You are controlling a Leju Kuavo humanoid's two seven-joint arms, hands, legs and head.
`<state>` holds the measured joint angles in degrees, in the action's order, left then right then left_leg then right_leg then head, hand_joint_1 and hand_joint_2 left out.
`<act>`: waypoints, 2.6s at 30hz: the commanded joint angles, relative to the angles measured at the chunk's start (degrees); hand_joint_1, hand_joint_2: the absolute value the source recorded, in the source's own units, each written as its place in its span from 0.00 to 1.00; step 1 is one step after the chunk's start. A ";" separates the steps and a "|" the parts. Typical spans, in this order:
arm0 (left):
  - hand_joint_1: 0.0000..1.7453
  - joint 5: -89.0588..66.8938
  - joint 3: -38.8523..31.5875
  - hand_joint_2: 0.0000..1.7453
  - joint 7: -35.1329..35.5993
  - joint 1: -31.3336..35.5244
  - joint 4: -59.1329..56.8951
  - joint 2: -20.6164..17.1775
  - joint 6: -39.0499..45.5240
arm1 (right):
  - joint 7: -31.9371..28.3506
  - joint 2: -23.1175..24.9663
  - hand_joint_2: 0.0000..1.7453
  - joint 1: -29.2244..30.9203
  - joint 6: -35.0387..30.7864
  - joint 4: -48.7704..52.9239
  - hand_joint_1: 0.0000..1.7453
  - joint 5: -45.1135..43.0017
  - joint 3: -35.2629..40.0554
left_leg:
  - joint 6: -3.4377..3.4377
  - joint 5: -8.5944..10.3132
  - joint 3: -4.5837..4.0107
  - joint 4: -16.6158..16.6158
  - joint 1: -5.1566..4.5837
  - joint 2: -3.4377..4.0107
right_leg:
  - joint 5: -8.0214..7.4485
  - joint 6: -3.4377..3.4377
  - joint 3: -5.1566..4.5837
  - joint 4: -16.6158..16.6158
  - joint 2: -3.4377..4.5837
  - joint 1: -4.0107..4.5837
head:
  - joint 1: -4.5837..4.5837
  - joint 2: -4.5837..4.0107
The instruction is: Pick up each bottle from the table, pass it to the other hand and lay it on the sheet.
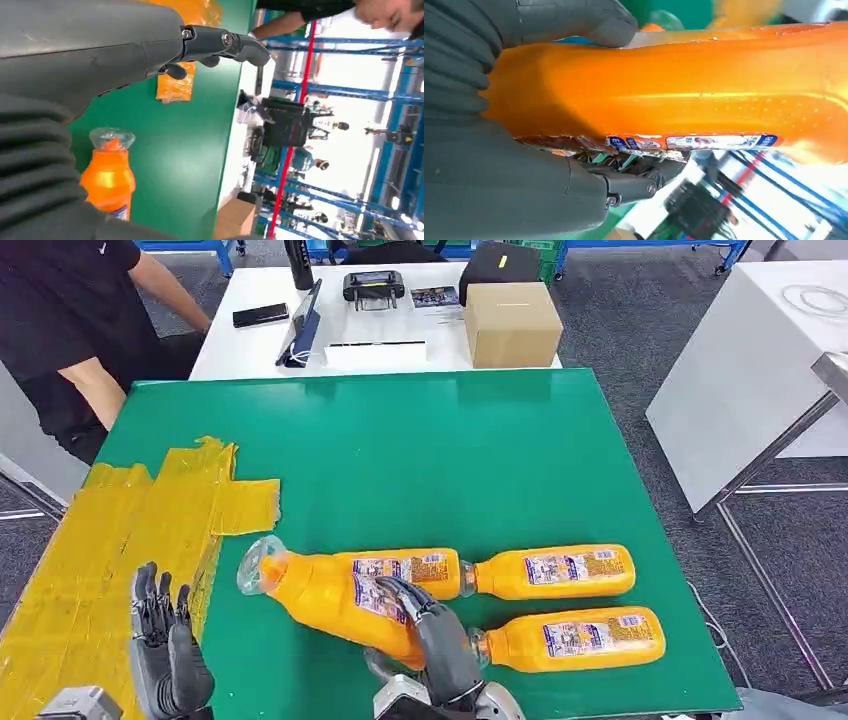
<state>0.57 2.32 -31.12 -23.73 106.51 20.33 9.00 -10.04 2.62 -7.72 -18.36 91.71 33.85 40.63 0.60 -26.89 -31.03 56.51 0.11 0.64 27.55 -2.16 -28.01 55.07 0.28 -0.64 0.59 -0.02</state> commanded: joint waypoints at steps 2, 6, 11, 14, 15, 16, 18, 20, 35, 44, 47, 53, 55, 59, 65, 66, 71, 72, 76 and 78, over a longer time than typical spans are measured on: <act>0.00 4.92 0.47 1.00 3.15 0.15 -3.66 -0.33 -6.87 | -3.06 3.83 1.00 -2.47 0.10 2.16 1.00 -1.50 -3.42 | -0.03 0.02 0.01 -0.03 0.03 -0.12 | 0.00 0.06 0.04 -0.04 -0.09 0.04 | 0.00 0.00; 0.00 7.19 0.64 1.00 5.16 -0.41 -4.68 -0.33 -13.98 | -4.22 4.00 1.00 -2.24 0.30 1.51 1.00 -2.49 -3.67 | -0.03 -0.01 0.03 -0.03 0.03 -0.06 | 0.00 0.05 0.05 -0.05 -0.05 0.05 | 0.00 0.00; 0.00 8.94 3.89 1.00 5.90 -2.59 -5.86 -0.33 -25.08 | -5.46 4.37 1.00 -1.33 1.66 0.14 1.00 -3.18 -3.87 | -0.02 -0.02 0.02 -0.04 0.02 -0.01 | 0.00 0.04 0.04 -0.06 0.01 0.03 | 0.00 0.00; 0.00 9.09 6.68 1.00 5.83 -3.63 -5.92 -0.45 -27.00 | -5.89 4.71 1.00 -0.57 2.68 -0.96 1.00 -2.90 -3.11 | -0.02 -0.02 -0.01 -0.03 0.03 -0.02 | -0.01 0.04 0.02 -0.07 0.00 0.04 | 0.00 0.00; 0.00 9.57 7.38 1.00 5.56 -3.81 -5.99 -0.97 -28.59 | -5.91 4.81 1.00 -0.13 3.27 -1.61 1.00 -2.49 -2.44 | -0.02 -0.01 -0.03 -0.04 0.02 -0.05 | 0.00 0.03 0.01 -0.06 -0.03 0.02 | 0.00 0.00; 0.00 10.26 7.80 1.00 5.23 -3.92 -6.06 -1.23 -29.86 | -5.92 4.90 1.00 0.20 3.69 -2.11 1.00 -2.21 -1.88 | -0.03 -0.02 -0.03 -0.04 0.07 -0.04 | -0.02 0.06 0.03 -0.10 -0.02 0.07 | 0.00 0.00; 0.00 10.93 8.39 1.00 4.51 -3.89 -5.81 -1.33 -31.38 | -5.75 5.31 1.00 1.56 4.54 -4.43 1.00 0.08 0.33 | -0.05 -0.02 -0.04 -0.05 0.08 0.01 | -0.03 0.08 0.01 -0.09 0.02 0.09 | 0.00 0.00; 0.00 10.93 8.39 1.00 4.51 -3.89 -5.81 -1.33 -31.38 | -5.75 5.31 1.00 1.56 4.54 -4.43 1.00 0.08 0.33 | -0.03 -0.01 -0.04 -0.07 0.00 -0.01 | -0.02 0.04 -0.02 -0.05 0.04 0.02 | 0.00 0.00; 0.00 11.21 5.86 1.00 4.24 -2.97 -5.15 -0.33 -28.61 | -6.38 7.39 1.00 6.51 10.50 -14.96 1.00 5.72 9.94 | -0.07 -0.02 0.01 -0.10 0.07 -0.05 | -0.03 0.10 0.06 -0.12 -0.01 0.10 | 0.00 0.00; 0.00 11.21 5.86 1.00 4.24 -2.97 -5.15 -0.33 -28.61 | -6.38 7.39 1.00 6.51 10.50 -14.96 1.00 5.72 9.94 | -0.04 -0.01 -0.06 -0.06 0.01 -0.17 | 0.03 0.05 0.00 -0.06 -0.17 0.03 | -0.02 0.00; 0.00 11.21 5.86 1.00 4.24 -2.97 -5.15 -0.33 -28.61 | -6.38 7.39 1.00 6.51 10.50 -14.96 1.00 5.72 9.94 | -0.07 -0.04 -0.02 -0.06 0.09 -0.19 | 0.03 0.10 0.07 -0.11 -0.19 0.11 | -0.02 0.00; 0.00 11.15 5.39 1.00 3.54 -2.38 -5.64 -0.33 -26.90 | -7.85 7.52 1.00 7.67 12.91 -18.21 1.00 6.49 13.12 | -0.09 -0.04 -0.01 -0.07 0.15 -0.20 | 0.01 0.13 0.10 -0.16 -0.18 0.17 | -0.02 0.00; 0.00 10.95 4.97 1.00 3.16 -1.99 -5.94 -0.33 -25.20 | -8.70 7.99 1.00 8.47 13.52 -20.75 1.00 6.87 14.97 | -0.09 -0.04 0.01 -0.09 0.14 -0.19 | 0.01 0.13 0.11 -0.17 -0.17 0.17 | -0.02 0.00; 1.00 11.59 4.58 1.00 2.73 -1.61 -6.22 -0.33 -24.09 | -9.18 8.69 1.00 9.18 13.85 -23.30 1.00 7.11 16.06 | -0.06 0.00 -0.02 -0.10 0.05 -0.20 | 0.01 0.07 0.03 -0.12 -0.20 0.08 | -0.02 0.00; 1.00 13.54 4.40 1.00 1.29 -2.00 -5.62 -0.33 -24.00 | -8.58 8.59 1.00 8.81 12.61 -22.47 1.00 6.87 14.90 | -0.04 0.00 -0.05 -0.09 0.06 -0.21 | 0.01 0.06 -0.01 -0.14 -0.23 0.09 | 0.06 0.00; 1.00 13.32 4.46 1.00 0.98 -2.16 -5.30 -0.33 -23.52 | -8.36 8.31 1.00 8.73 12.45 -21.47 1.00 6.82 14.51 | -0.06 0.00 -0.04 -0.11 0.09 -0.34 | 0.04 0.08 0.05 -0.18 -0.36 0.12 | 0.02 0.00; 1.00 12.44 4.52 1.00 0.41 -2.10 -4.97 -0.33 -23.06 | -7.46 8.51 1.00 8.76 11.94 -19.99 1.00 6.99 12.95 | -0.05 -0.02 -0.13 -0.05 0.10 -0.26 | 0.04 0.09 -0.04 -0.13 -0.28 0.11 | -0.02 0.00; 1.00 12.36 4.52 1.00 0.33 -2.09 -4.91 -0.33 -22.97 | -7.44 8.53 1.00 8.77 11.93 -19.92 1.00 7.00 12.84 | -0.04 -0.01 -0.15 -0.06 0.09 -0.29 | 0.04 0.08 -0.06 -0.12 -0.32 0.09 | 0.00 0.00; 1.00 11.67 4.13 1.00 -0.43 -1.93 -4.14 -0.33 -22.67 | -6.51 8.65 1.00 8.90 10.66 -18.30 1.00 7.05 10.66 | -0.04 0.01 -0.17 -0.05 0.03 -0.28 | 0.05 0.07 -0.12 -0.06 -0.31 0.04 | 0.00 0.00; 1.00 9.89 3.83 1.00 -1.11 -1.77 -3.24 -0.33 -21.67 | -5.27 8.83 1.00 8.67 9.55 -15.96 0.88 7.70 8.13 | -0.05 -0.01 -0.19 -0.02 0.08 -0.32 | 0.06 0.09 -0.10 -0.07 -0.34 0.09 | 0.00 0.00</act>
<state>12.90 5.55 -31.19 -27.72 102.97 20.33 -13.60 -17.57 8.61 5.71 -7.08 73.90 40.52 51.21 0.60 -26.89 -31.24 56.50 0.10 0.53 27.56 -2.15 -28.23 55.07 0.13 -0.65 0.59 -0.02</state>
